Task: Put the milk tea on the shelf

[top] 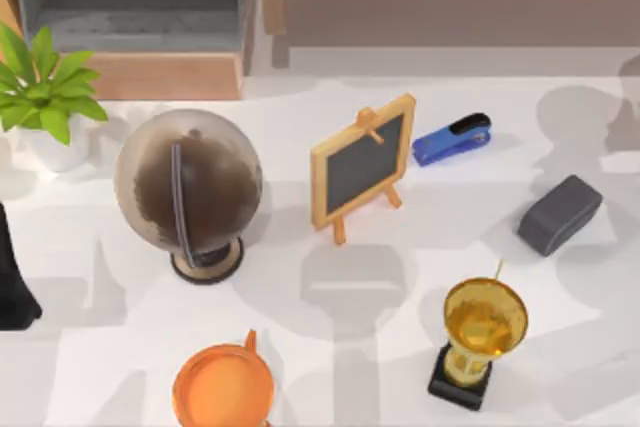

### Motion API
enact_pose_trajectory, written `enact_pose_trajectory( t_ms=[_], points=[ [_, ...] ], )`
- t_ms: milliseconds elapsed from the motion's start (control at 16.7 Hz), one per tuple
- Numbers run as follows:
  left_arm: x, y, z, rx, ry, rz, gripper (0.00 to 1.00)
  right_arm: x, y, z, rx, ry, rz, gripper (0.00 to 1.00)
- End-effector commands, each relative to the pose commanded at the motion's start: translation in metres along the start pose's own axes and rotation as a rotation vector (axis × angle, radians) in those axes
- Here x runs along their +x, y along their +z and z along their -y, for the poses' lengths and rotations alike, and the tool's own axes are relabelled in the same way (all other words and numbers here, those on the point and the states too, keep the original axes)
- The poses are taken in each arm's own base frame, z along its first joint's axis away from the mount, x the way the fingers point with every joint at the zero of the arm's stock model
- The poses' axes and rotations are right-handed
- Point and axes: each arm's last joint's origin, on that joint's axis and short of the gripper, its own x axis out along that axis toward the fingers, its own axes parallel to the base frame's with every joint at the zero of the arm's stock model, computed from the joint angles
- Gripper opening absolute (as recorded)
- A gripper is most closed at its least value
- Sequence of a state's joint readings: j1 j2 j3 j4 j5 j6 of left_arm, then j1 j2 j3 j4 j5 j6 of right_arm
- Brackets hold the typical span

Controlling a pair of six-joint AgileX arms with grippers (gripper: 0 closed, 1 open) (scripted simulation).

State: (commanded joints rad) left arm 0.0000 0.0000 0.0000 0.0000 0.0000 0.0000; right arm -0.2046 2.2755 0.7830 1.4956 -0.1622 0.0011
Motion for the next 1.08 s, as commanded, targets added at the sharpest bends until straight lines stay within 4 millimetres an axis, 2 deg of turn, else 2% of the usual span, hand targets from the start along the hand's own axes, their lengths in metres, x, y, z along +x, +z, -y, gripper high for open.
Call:
enact_pose_trajectory(
  t_ms=[360,1080],
  points=[
    [0.0,0.0,0.0,0.0,0.0,0.0,1.0,0.0,0.0,0.0,0.0,0.0,0.0,0.02],
    [0.0,0.0,0.0,0.0,0.0,0.0,1.0,-0.0003,0.0044,0.0007,0.002,-0.002,0.0,0.0]
  ],
)
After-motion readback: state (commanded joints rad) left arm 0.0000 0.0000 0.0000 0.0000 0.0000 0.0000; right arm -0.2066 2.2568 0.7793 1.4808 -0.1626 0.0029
